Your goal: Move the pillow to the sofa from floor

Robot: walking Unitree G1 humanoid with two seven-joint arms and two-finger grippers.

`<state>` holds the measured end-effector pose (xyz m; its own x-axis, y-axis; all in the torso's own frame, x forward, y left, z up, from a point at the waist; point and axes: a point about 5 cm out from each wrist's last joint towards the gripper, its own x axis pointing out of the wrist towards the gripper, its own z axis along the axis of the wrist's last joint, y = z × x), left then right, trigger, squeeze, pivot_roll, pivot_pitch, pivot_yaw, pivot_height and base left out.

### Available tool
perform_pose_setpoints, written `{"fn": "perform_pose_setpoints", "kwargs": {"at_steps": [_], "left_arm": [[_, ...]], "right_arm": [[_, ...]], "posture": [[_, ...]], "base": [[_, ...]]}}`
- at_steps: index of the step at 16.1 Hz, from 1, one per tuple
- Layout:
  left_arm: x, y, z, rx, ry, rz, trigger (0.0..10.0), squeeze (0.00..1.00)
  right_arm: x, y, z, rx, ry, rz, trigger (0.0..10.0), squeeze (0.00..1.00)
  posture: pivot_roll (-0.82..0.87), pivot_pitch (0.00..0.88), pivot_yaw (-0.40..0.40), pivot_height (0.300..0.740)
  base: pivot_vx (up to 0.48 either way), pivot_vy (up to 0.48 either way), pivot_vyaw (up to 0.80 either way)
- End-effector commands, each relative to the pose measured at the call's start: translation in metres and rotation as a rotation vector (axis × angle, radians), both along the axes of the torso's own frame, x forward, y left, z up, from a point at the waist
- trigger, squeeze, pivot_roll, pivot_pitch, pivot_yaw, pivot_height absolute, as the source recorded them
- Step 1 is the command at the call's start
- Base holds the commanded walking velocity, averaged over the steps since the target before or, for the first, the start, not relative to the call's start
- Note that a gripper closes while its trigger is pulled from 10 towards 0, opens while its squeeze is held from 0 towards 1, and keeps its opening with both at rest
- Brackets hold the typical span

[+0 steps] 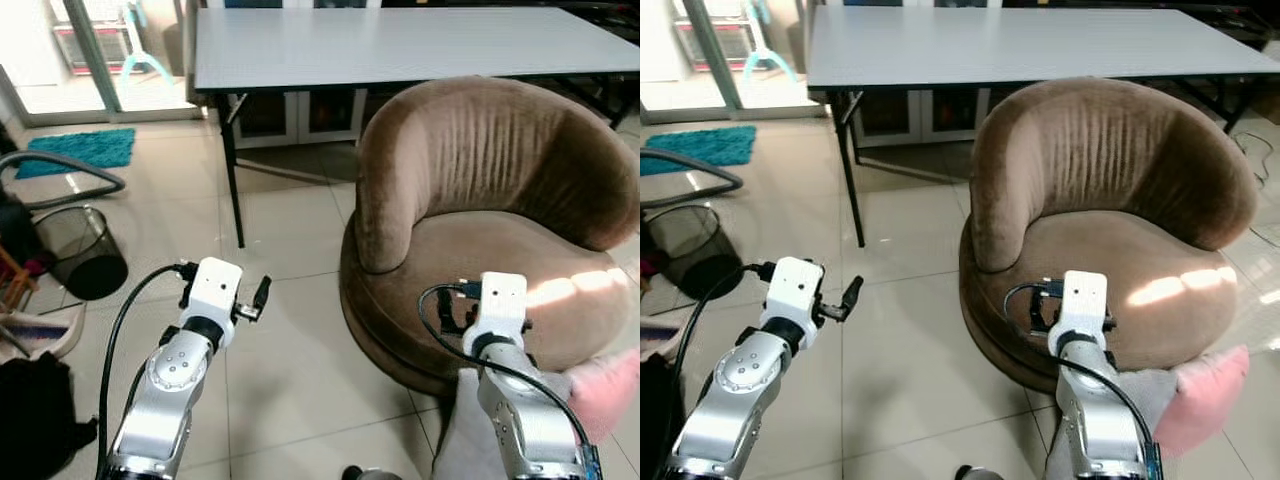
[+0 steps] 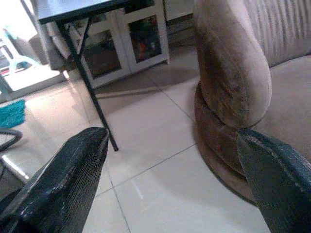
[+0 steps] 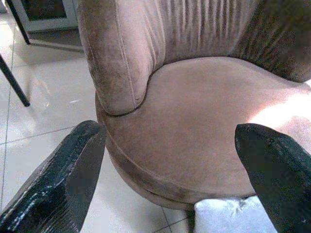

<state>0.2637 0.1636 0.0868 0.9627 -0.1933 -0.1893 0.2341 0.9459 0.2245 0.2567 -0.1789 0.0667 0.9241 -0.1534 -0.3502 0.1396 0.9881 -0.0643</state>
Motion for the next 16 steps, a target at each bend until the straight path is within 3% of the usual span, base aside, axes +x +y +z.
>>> {"fn": "perform_pose_setpoints", "kwargs": {"at_steps": [1, 7, 13, 16], "left_arm": [[0.0024, -0.0029, 0.0031, -0.003, -0.015, -0.014, 10.0, 0.00], [0.0041, -0.0014, 0.0040, 0.008, -0.018, -0.013, 10.0, 0.00], [0.0075, -0.0002, 0.0068, -0.005, -0.039, 0.003, 10.0, 0.00], [0.0083, -0.0013, 0.0073, 0.001, -0.039, -0.007, 10.0, 0.00]], "right_arm": [[-0.0006, -0.0033, -0.0010, -0.025, 0.014, -0.003, 10.0, 0.00], [-0.0008, -0.0037, -0.0029, -0.041, 0.032, -0.002, 10.0, 0.00], [-0.0005, -0.0009, -0.0020, -0.031, 0.021, 0.018, 10.0, 0.00], [-0.0003, -0.0031, -0.0019, -0.024, 0.022, 0.009, 10.0, 0.00]], "posture": [[0.03, 0.000, -0.012, 0.740], [0.03, 0.000, -0.009, 0.740], [0.03, 0.000, -0.010, 0.740], [0.03, 0.000, -0.009, 0.740]], "base": [[0.000, 0.000, -0.71], [0.000, -0.295, -0.65], [0.000, 0.000, 0.00], [0.000, 0.336, -0.78]]}}
